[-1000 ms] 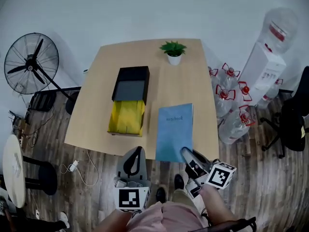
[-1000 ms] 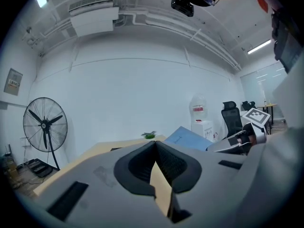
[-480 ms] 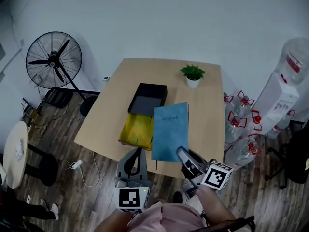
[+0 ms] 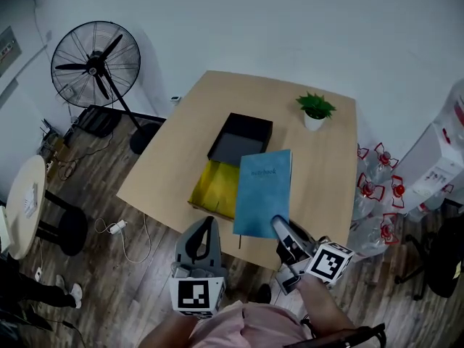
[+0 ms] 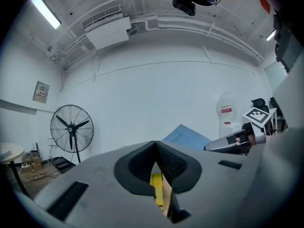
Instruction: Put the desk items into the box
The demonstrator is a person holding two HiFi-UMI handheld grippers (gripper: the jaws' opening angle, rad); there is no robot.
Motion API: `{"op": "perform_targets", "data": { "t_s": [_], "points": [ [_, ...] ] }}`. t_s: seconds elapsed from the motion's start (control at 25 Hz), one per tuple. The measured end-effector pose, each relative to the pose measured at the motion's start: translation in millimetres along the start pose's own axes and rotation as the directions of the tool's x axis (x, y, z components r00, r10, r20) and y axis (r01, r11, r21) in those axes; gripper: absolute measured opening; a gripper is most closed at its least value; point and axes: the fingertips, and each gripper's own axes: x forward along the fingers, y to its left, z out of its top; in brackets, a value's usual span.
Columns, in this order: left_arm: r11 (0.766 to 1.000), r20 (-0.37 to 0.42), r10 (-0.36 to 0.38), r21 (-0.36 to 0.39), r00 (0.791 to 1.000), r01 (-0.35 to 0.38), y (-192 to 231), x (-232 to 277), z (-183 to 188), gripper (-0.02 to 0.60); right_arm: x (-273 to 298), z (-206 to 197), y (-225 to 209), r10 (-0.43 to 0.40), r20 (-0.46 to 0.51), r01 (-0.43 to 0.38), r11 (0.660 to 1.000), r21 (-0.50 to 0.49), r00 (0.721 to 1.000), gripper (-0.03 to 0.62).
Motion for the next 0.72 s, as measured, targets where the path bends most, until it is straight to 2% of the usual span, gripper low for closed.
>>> {"op": "perform_targets", "data": {
  "t_s": [0.24, 0.48, 0.72],
  "points": [
    [0.999, -0.027, -0.029, -0.030, 0.999, 0.028, 43.5, 23.2, -11.5, 0.011, 49.2, -16.8, -12.0, -0.045, 0.007, 0.045, 0.999, 0.030, 0.999, 0.046],
    [0.995, -0.053, -0.092, -0.042, 0.994, 0.090, 92.7, 52.9, -30.3, 0.011, 102.2, -46.8, -24.6, -0.089, 0.032, 0.086, 0.990, 0.108, 0.995, 0.046],
    [0.985, -0.120, -0.168, -0.065, 0.978, 0.161, 127.6, 75.7, -63.0, 0.011, 141.0, -79.0, -40.0, -0.137, 0.066, 0.120, 0.969, 0.218, 0.988, 0.048]
  ]
}}
